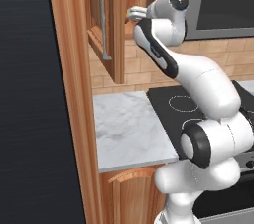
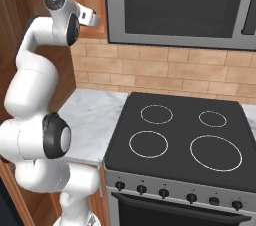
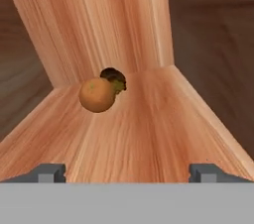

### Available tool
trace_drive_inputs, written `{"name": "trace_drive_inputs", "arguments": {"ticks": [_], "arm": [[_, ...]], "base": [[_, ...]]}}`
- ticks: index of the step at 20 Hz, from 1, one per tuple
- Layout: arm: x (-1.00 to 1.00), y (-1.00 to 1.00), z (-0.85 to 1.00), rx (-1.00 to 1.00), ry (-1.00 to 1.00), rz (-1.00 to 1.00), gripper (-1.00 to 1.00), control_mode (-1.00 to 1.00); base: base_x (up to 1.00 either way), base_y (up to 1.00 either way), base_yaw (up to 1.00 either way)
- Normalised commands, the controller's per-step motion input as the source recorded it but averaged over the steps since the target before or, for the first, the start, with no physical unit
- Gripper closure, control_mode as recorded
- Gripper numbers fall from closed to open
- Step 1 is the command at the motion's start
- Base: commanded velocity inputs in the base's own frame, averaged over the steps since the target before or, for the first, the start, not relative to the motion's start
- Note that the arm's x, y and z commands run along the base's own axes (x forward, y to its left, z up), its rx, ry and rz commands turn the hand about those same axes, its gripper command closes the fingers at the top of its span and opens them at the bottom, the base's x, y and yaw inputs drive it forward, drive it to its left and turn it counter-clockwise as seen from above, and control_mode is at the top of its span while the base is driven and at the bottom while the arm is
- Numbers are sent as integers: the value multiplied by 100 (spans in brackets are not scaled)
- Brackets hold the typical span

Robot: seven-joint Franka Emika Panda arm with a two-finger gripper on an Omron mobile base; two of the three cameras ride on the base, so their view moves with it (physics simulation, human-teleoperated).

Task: Pick the tangerine, sweet potato from the counter and place them in the cabinet. Then close the cabinet.

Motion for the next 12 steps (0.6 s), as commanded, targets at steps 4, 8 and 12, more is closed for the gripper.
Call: {"name": "trace_drive_inputs", "arguments": {"ticks": [4, 8, 12], "arm": [[-100, -23, 19, 0, -6, 12, -100, -100], [-100, -1, 40, 0, -2, 24, -100, -100], [-100, 0, 47, 0, 0, 21, -100, -100]], "base": [[0, 0, 0], [0, 0, 0], [0, 0, 0]]}}
